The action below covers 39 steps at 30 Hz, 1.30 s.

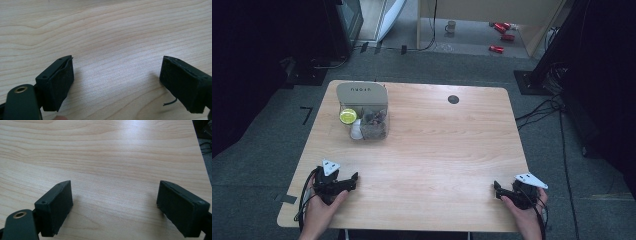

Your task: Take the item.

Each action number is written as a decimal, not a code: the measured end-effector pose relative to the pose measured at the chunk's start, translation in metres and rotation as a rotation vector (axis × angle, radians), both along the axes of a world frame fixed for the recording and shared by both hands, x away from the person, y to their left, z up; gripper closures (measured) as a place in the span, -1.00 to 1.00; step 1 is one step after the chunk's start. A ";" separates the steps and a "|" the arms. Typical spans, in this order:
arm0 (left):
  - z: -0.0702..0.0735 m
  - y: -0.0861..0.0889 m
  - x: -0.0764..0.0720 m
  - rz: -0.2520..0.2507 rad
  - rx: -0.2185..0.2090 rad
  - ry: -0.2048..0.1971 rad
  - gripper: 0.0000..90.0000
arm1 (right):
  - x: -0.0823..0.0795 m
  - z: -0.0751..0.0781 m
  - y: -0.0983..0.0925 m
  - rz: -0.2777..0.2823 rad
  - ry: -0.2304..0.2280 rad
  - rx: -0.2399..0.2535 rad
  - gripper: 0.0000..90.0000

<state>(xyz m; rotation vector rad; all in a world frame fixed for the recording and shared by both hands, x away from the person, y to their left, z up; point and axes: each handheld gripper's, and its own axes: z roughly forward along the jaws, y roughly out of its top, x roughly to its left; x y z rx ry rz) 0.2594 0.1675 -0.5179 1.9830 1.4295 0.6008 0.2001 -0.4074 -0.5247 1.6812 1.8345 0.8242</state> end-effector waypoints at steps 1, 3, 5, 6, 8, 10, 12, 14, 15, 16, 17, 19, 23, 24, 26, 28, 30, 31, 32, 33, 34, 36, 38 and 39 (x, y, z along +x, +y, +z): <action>0.000 0.000 0.000 0.000 0.000 0.000 -0.72 | 0.000 0.000 0.000 0.000 0.000 0.000 -0.69; 0.000 0.000 0.000 -0.001 -0.002 0.000 -0.72 | 0.001 0.002 -0.001 -0.014 -0.002 0.010 -0.52; 0.000 0.000 0.000 0.000 -0.001 0.000 -0.72 | 0.003 0.003 0.000 -0.015 -0.008 0.015 -0.46; 0.000 0.000 0.000 0.000 -0.001 0.000 -0.72 | 0.003 0.003 0.000 -0.015 -0.008 0.015 -0.46; 0.000 0.000 -0.001 0.000 -0.001 0.000 -0.72 | 0.006 0.006 0.005 -0.025 -0.002 -0.007 -0.38; 0.000 0.000 -0.001 -0.002 0.002 0.000 -0.72 | 0.012 0.014 0.015 -0.018 -0.008 -0.024 -0.27; 0.000 0.000 -0.001 -0.001 0.002 0.000 -0.72 | 0.017 0.023 0.024 0.015 -0.024 -0.028 -0.19; 0.000 0.000 -0.001 -0.001 0.002 0.000 -0.72 | 0.022 0.032 0.035 0.056 -0.047 -0.027 -0.11; 0.000 0.000 -0.001 -0.002 0.002 0.000 -0.72 | 0.022 0.032 0.035 0.056 -0.047 -0.027 -0.11; 0.000 0.000 -0.001 -0.001 0.002 0.000 -0.72 | 0.030 0.042 0.047 0.092 -0.073 -0.012 -0.01; 0.000 0.000 -0.001 -0.001 0.001 0.000 -0.72 | 0.034 0.046 0.053 0.108 -0.087 -0.005 0.02; 0.000 0.000 -0.001 -0.001 0.001 0.000 -0.72 | 0.039 0.050 0.060 0.127 -0.099 0.005 0.06; 0.000 0.002 -0.002 0.006 -0.003 -0.006 -0.65 | 0.058 0.063 0.091 0.200 -0.136 0.033 0.16; 0.000 0.002 -0.002 0.006 -0.002 -0.006 -0.65 | 0.063 0.066 0.099 0.218 -0.143 0.037 0.18; 0.001 0.004 -0.001 0.013 -0.004 -0.016 -0.45 | 0.076 0.071 0.122 0.266 -0.162 0.047 0.24; 0.003 0.007 0.002 0.023 -0.004 -0.012 -0.38 | 0.079 0.073 0.130 0.276 -0.164 0.051 0.25; 0.006 0.010 0.007 0.033 -0.022 -0.020 -0.29 | 0.087 0.074 0.145 0.295 -0.172 0.055 0.25; 0.009 0.012 0.009 0.038 -0.038 -0.027 -0.24 | 0.090 0.075 0.152 0.301 -0.177 0.055 0.25; 0.013 0.015 0.015 0.043 -0.071 -0.047 -0.14 | 0.097 0.075 0.166 0.315 -0.180 0.059 0.25; 0.013 0.015 0.015 0.043 -0.071 -0.047 -0.10 | 0.097 0.075 0.166 0.315 -0.180 0.059 0.25; 0.016 0.016 0.018 0.041 -0.082 -0.056 -0.04 | 0.105 0.074 0.178 0.326 -0.185 0.062 0.29; 0.021 0.018 0.026 0.030 -0.116 -0.078 0.02 | 0.109 0.074 0.184 0.332 -0.184 0.069 0.31; 0.026 0.019 0.035 0.021 -0.133 -0.090 0.08 | 0.117 0.075 0.196 0.345 -0.185 0.090 0.36; 0.028 0.019 0.040 0.024 -0.135 -0.100 0.13 | 0.121 0.076 0.202 0.354 -0.188 0.096 0.39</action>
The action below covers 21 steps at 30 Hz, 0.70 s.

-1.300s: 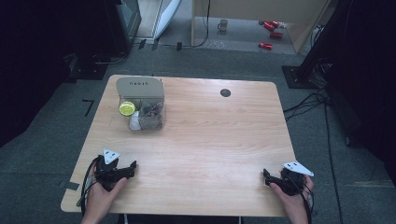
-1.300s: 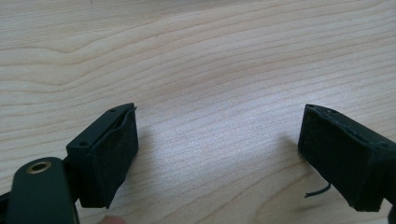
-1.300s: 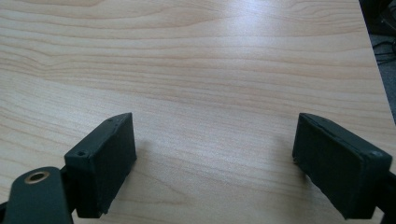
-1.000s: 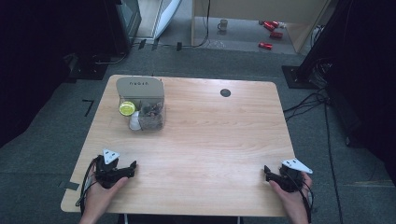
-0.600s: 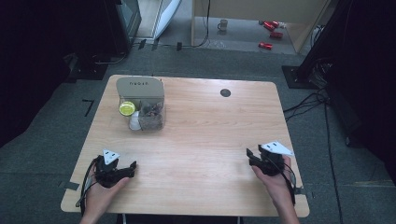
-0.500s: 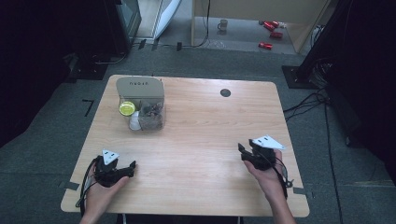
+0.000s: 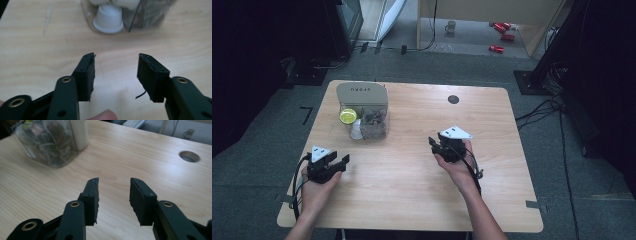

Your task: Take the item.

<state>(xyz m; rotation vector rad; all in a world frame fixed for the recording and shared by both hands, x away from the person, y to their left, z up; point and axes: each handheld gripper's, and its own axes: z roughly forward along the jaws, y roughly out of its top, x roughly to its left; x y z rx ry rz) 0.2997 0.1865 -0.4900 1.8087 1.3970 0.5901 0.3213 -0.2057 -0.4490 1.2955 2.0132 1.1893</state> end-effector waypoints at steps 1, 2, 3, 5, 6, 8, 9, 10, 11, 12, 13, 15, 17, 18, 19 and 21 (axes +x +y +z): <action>0.002 0.000 0.005 0.005 0.001 -0.009 0.18 | 0.004 0.001 0.006 0.007 -0.002 0.007 0.42; 0.004 0.001 0.011 0.015 -0.001 -0.014 0.23 | 0.008 0.002 0.012 0.015 -0.006 0.015 0.46; 0.006 0.003 0.017 0.028 -0.002 -0.020 0.33 | 0.011 0.003 0.017 0.025 -0.010 0.023 0.52; 0.008 0.006 0.028 0.050 -0.016 -0.025 0.50 | 0.019 0.004 0.027 0.028 -0.016 0.032 0.64; 0.008 0.008 0.035 0.059 -0.014 -0.016 0.61 | 0.023 0.005 0.033 0.027 -0.016 0.039 0.69; 0.006 0.012 0.047 0.075 -0.023 0.000 0.86 | 0.030 0.006 0.041 0.034 -0.021 0.050 0.75; 0.005 0.014 0.052 0.086 -0.020 0.005 0.93 | 0.034 0.007 0.047 0.040 -0.022 0.055 0.77; 0.004 0.016 0.056 0.100 -0.027 0.008 0.97 | 0.037 0.008 0.052 0.047 -0.025 0.058 0.79; 0.004 0.019 0.062 0.119 -0.044 0.012 1.00 | 0.039 0.008 0.055 0.049 -0.027 0.055 0.82; 0.004 0.021 0.067 0.132 -0.058 0.013 1.00 | 0.043 0.009 0.061 0.048 -0.032 0.047 0.84; 0.005 0.024 0.071 0.140 -0.071 0.011 1.00 | 0.047 0.009 0.065 0.050 -0.034 0.041 0.86; 0.007 0.025 0.079 0.150 -0.081 0.005 1.00 | 0.055 0.008 0.074 0.046 -0.026 0.032 0.91; 0.011 0.024 0.085 0.144 -0.048 -0.010 1.00 | 0.067 0.002 0.086 0.038 -0.011 0.033 0.97; 0.012 0.022 0.088 0.140 -0.026 -0.016 1.00 | 0.071 0.000 0.089 0.035 -0.006 0.039 0.99; 0.014 0.020 0.091 0.135 -0.011 -0.022 1.00 | 0.075 -0.002 0.093 0.032 -0.001 0.051 0.99; 0.017 0.016 0.100 0.121 -0.001 -0.031 1.00 | 0.082 -0.006 0.101 0.024 0.005 0.050 1.00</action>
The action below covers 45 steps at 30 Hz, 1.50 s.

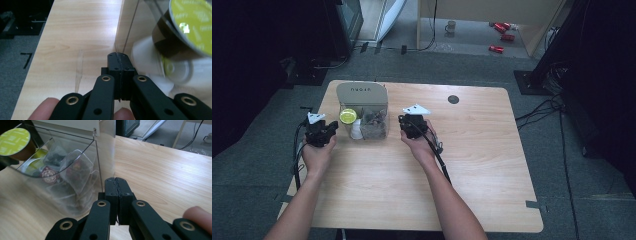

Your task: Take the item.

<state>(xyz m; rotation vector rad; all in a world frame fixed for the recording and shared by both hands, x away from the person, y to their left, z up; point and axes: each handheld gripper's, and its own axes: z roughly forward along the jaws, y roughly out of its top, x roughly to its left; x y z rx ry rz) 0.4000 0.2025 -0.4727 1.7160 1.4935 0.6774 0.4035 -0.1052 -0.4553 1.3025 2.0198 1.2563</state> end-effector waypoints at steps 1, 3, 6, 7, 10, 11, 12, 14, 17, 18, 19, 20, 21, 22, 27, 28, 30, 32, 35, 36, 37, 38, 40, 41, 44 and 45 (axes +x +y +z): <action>0.000 0.000 0.000 0.000 0.000 0.000 1.00 | 0.000 0.000 0.000 0.000 0.000 0.000 1.00; 0.001 -0.002 0.006 -0.003 -0.016 0.003 1.00 | 0.007 -0.004 0.008 -0.006 0.011 0.004 1.00; 0.000 -0.005 0.014 -0.016 -0.024 0.002 1.00 | 0.017 -0.009 0.019 -0.033 0.035 0.011 1.00; 0.000 -0.006 0.016 -0.018 -0.025 -0.006 1.00 | 0.020 -0.009 0.022 -0.050 0.043 0.014 1.00; 0.002 -0.005 0.023 -0.015 -0.043 -0.018 1.00 | 0.029 -0.008 0.029 -0.073 0.044 0.008 1.00; 0.003 -0.005 0.025 -0.019 -0.039 -0.022 1.00 | 0.035 -0.007 0.033 -0.069 0.038 0.004 1.00; 0.004 -0.006 0.027 -0.020 -0.031 -0.030 1.00 | 0.038 -0.007 0.034 -0.062 0.032 0.007 1.00; 0.006 -0.004 0.031 -0.026 -0.051 -0.035 1.00 | 0.042 -0.007 0.037 -0.049 0.020 0.000 1.00; 0.008 -0.001 0.036 -0.048 -0.058 -0.040 1.00 | 0.045 -0.010 0.042 -0.062 0.004 -0.035 1.00; 0.009 -0.001 0.037 -0.051 -0.062 -0.039 1.00 | 0.049 -0.014 0.043 -0.071 0.002 -0.037 1.00; 0.009 0.000 0.038 -0.050 -0.072 -0.032 1.00 | 0.049 -0.014 0.043 -0.071 0.002 -0.037 1.00; 0.010 0.000 0.038 -0.049 -0.076 -0.022 1.00 | 0.051 -0.016 0.042 -0.071 0.013 -0.006 1.00; 0.011 0.000 0.038 -0.051 -0.072 -0.022 1.00 | 0.051 -0.016 0.042 -0.071 0.013 -0.006 1.00; 0.010 0.000 0.038 -0.055 -0.073 -0.024 1.00 | 0.051 -0.017 0.041 -0.068 0.012 -0.004 1.00; 0.010 0.001 0.038 -0.075 -0.067 -0.034 1.00 | 0.049 -0.016 0.043 -0.082 0.014 -0.012 1.00; 0.010 0.000 0.037 -0.075 -0.058 -0.034 1.00 | 0.047 -0.016 0.045 -0.087 0.001 -0.042 1.00; 0.010 0.000 0.036 -0.077 -0.049 -0.032 1.00 | 0.046 -0.015 0.045 -0.087 0.000 -0.044 1.00; 0.011 -0.001 0.035 -0.080 -0.044 -0.029 1.00 | 0.044 -0.015 0.043 -0.075 -0.002 -0.043 1.00; 0.011 -0.003 0.032 -0.082 -0.037 -0.031 1.00 | 0.042 -0.015 0.041 -0.068 -0.003 -0.040 1.00; 0.011 -0.004 0.031 -0.086 -0.032 -0.031 1.00 | 0.041 -0.014 0.040 -0.065 -0.002 -0.040 1.00; 0.011 -0.005 0.031 -0.092 -0.028 -0.030 1.00 | 0.040 -0.014 0.039 -0.062 -0.004 -0.044 1.00; 0.012 -0.006 0.030 -0.097 -0.027 -0.029 1.00 | 0.039 -0.014 0.038 -0.059 -0.010 -0.053 1.00; 0.012 -0.008 0.028 -0.109 -0.021 -0.028 1.00 | 0.037 -0.013 0.036 -0.057 -0.012 -0.069 1.00; 0.012 -0.009 0.027 -0.114 -0.018 -0.027 1.00 | 0.036 -0.013 0.035 -0.056 -0.010 -0.068 1.00; 0.012 -0.013 0.024 -0.121 -0.012 -0.028 1.00 | 0.033 -0.013 0.030 -0.056 -0.008 -0.062 1.00; 0.012 -0.014 0.023 -0.126 -0.010 -0.029 1.00 | 0.032 -0.013 0.028 -0.056 -0.008 -0.059 1.00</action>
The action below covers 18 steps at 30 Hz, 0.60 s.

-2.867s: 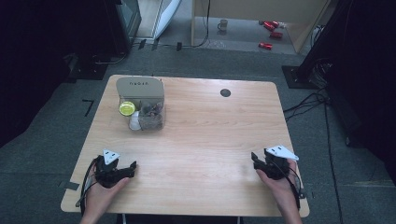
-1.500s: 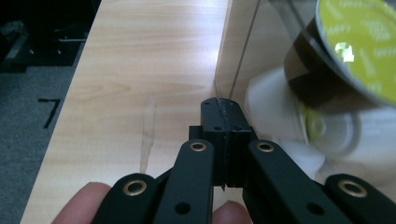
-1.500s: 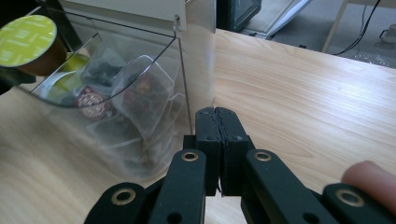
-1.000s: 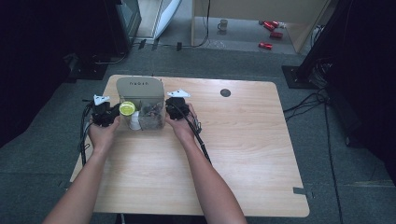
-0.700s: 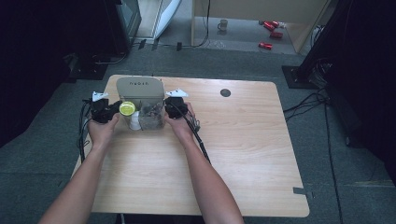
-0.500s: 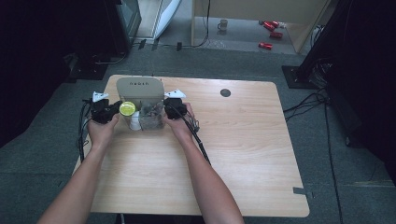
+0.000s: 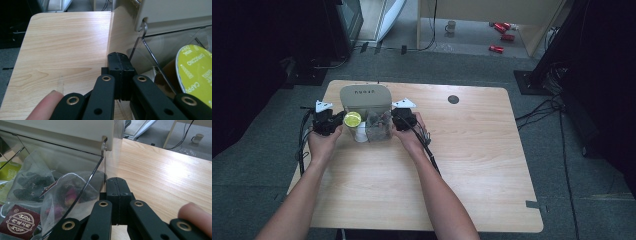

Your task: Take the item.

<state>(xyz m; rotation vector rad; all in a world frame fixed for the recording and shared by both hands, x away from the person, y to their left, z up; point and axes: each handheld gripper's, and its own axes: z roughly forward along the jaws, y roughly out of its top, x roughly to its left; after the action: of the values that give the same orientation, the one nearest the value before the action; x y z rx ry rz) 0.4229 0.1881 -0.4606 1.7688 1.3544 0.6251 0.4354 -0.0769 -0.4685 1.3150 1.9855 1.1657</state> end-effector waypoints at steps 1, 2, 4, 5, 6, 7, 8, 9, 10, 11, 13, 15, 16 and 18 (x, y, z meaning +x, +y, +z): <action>0.000 -0.002 -0.001 -0.002 -0.004 -0.001 1.00 | -0.002 0.000 -0.002 -0.001 -0.003 0.000 1.00; 0.000 -0.004 -0.003 -0.005 -0.002 -0.003 1.00 | -0.004 0.000 -0.003 -0.001 -0.005 -0.002 1.00; -0.001 -0.008 -0.005 -0.013 0.000 -0.005 1.00 | -0.007 0.000 -0.008 -0.004 -0.005 -0.005 1.00; -0.001 -0.010 -0.007 -0.015 0.001 -0.005 1.00 | -0.009 0.000 -0.010 -0.005 -0.007 -0.007 1.00; 0.000 -0.013 -0.009 -0.018 0.006 -0.007 1.00 | -0.011 0.000 -0.012 -0.006 -0.007 -0.008 1.00; 0.000 -0.015 -0.010 -0.020 0.011 -0.010 1.00 | -0.013 0.000 -0.014 -0.009 -0.007 -0.008 1.00; -0.001 -0.018 -0.012 -0.024 0.012 -0.011 1.00 | -0.016 0.000 -0.016 -0.012 -0.007 -0.011 1.00; -0.001 -0.020 -0.015 -0.028 0.011 -0.013 1.00 | -0.021 -0.001 -0.022 -0.017 -0.009 -0.010 1.00; -0.001 -0.023 -0.017 -0.032 0.009 -0.015 1.00 | -0.021 -0.001 -0.022 -0.017 -0.009 -0.010 1.00; -0.002 -0.028 -0.021 -0.041 0.006 -0.018 1.00 | -0.026 -0.001 -0.028 -0.020 -0.009 -0.005 1.00; -0.002 -0.031 -0.024 -0.044 0.009 -0.018 1.00 | -0.032 -0.001 -0.034 -0.023 -0.010 -0.002 1.00; -0.002 -0.040 -0.031 -0.056 0.014 -0.018 1.00 | -0.038 -0.001 -0.040 -0.026 -0.010 -0.002 1.00; -0.002 -0.040 -0.031 -0.056 0.014 -0.018 1.00 | -0.038 -0.001 -0.040 -0.026 -0.010 -0.002 1.00; -0.002 -0.045 -0.037 -0.061 0.017 -0.022 1.00 | -0.045 -0.001 -0.045 -0.028 -0.010 -0.006 1.00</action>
<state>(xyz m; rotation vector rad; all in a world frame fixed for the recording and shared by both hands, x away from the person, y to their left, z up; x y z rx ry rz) 0.3858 0.1429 -0.4625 1.8045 1.2788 0.6226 0.3908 -0.1223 -0.4697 1.3271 1.9559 1.1507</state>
